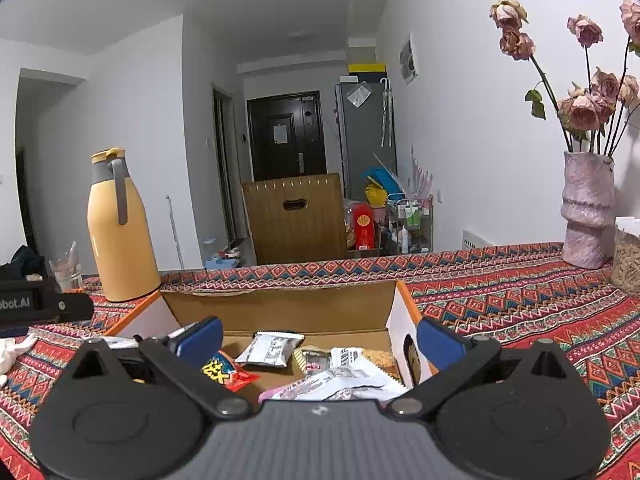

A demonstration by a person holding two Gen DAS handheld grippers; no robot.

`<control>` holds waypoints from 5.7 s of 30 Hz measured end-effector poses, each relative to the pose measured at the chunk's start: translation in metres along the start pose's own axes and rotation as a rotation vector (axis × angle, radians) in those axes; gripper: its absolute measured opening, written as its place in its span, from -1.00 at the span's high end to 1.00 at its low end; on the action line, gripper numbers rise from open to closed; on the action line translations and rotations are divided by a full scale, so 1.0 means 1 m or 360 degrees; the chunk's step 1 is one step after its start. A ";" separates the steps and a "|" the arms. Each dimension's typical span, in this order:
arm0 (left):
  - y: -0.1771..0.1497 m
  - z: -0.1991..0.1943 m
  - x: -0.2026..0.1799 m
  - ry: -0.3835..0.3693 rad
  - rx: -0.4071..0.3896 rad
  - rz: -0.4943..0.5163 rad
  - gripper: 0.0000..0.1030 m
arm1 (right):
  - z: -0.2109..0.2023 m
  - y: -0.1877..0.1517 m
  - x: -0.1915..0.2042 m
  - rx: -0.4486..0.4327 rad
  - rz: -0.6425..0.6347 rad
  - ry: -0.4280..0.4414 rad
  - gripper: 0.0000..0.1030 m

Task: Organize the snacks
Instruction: 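Open both tools releasing the white packets into the box, then move both tools back toward the loose packets beside the box, then grasp a pink packet with the right tool, then grasp a white printed packet with the left tool while the right holds the pink packet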

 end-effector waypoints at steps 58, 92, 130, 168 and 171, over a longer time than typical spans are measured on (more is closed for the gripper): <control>-0.097 -0.061 0.060 0.0066 0.0321 0.0101 -1.00 | -0.092 -0.083 -0.011 0.0348 0.0007 -0.0023 -1.00; -0.102 -0.053 0.076 -0.0050 0.0368 -0.0077 -1.00 | -0.062 -0.072 0.043 0.0425 -0.0039 0.0143 -1.00; -0.111 -0.044 0.054 -0.0031 0.0655 0.0051 -1.00 | -0.069 -0.077 -0.002 0.0448 0.0166 0.0130 -0.18; -0.116 -0.028 0.025 0.0249 0.0674 0.0215 -1.00 | -0.071 -0.089 -0.011 0.0392 0.0220 0.0196 -0.19; -0.115 -0.029 0.022 0.0296 0.0642 0.0295 -1.00 | -0.071 -0.089 -0.011 0.0391 0.0220 0.0196 -0.18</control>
Point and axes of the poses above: each gripper's, at about its wrist camera, not at the fingertips, and z roughly the way its jaws point, x to its left, y to its top, the point moved 2 cm from there along z, roughly the way its jaws point, and after that the axes turned 1 degree about y, right-handed, at the moved point
